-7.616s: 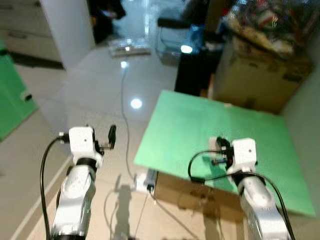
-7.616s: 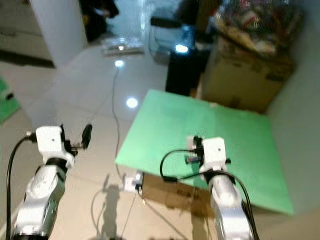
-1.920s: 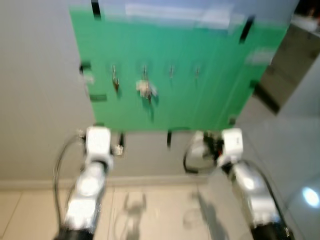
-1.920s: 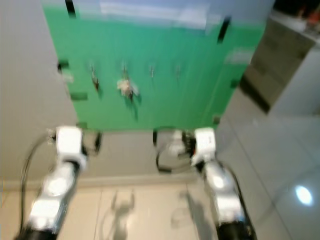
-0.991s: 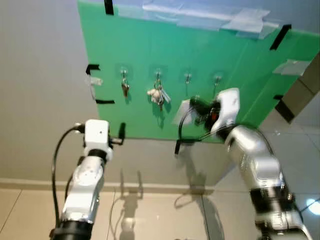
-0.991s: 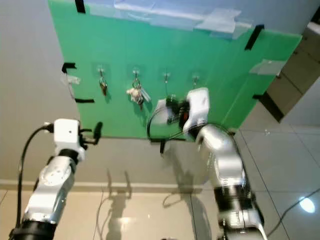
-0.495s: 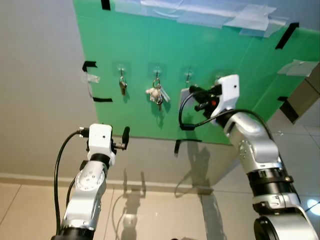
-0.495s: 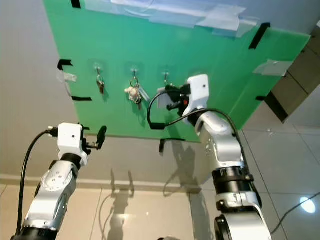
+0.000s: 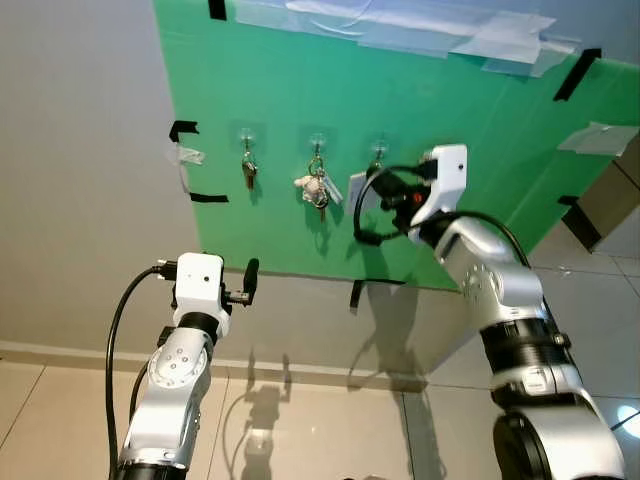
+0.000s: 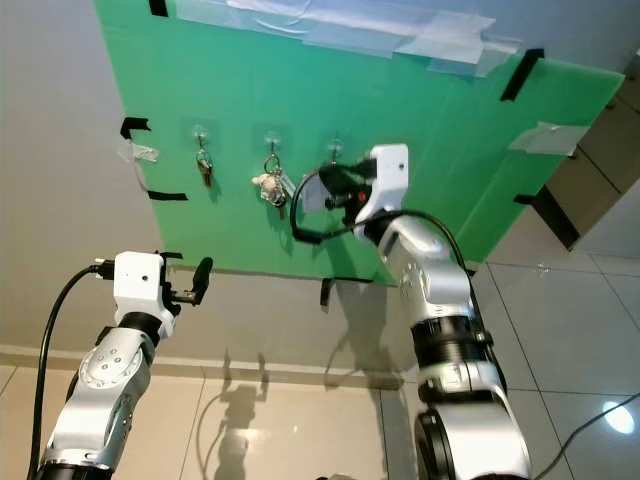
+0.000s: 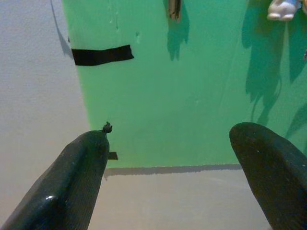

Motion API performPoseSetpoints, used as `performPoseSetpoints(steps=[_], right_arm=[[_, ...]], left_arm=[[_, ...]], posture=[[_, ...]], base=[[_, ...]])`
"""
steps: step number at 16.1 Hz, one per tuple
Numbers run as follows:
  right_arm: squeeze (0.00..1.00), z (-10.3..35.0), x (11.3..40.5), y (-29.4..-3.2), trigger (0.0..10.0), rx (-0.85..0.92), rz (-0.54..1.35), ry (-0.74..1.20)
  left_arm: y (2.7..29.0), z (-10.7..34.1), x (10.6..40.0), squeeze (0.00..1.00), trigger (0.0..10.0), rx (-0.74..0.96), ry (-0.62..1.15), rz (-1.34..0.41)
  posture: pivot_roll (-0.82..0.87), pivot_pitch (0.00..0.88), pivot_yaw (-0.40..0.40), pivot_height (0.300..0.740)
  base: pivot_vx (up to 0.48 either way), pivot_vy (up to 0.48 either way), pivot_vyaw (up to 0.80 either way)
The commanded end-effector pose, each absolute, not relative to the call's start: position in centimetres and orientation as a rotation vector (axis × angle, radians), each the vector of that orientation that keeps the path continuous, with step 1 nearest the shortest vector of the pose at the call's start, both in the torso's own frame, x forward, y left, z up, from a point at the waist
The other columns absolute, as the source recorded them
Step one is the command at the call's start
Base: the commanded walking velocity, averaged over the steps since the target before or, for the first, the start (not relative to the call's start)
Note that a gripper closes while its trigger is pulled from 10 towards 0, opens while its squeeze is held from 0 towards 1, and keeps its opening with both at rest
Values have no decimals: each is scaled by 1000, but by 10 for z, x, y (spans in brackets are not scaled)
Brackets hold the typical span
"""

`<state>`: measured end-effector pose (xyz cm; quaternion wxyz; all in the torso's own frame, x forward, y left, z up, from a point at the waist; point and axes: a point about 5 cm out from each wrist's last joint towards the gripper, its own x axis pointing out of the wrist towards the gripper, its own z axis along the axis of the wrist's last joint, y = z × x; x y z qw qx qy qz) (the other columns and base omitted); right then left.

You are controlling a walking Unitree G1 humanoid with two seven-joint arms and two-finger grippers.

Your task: Hang keys on a hook

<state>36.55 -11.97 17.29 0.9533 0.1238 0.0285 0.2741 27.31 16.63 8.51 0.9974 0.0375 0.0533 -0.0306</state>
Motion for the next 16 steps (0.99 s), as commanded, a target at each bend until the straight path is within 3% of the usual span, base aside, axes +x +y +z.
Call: performPoseSetpoints(steps=[1, 12, 16], right_arm=[[0, 178, 369, -121, 10000, 275, 560, 43], [0, 180, 383, -129, 10000, 388, 507, 57], [0, 177, 386, -134, 10000, 538, 484, 92]], left_arm=[[161, 88, 272, 0, 10000, 72, 102, -76], [163, 87, 271, 0, 10000, 68, 113, -66], [163, 88, 271, 0, 10000, 66, 115, -67]], posture=[[82, 0, -91, 740], [88, 0, -94, 740], [91, 0, -94, 740]], base=[[0, 0, 0], [0, 0, 0], [0, 0, 0]])
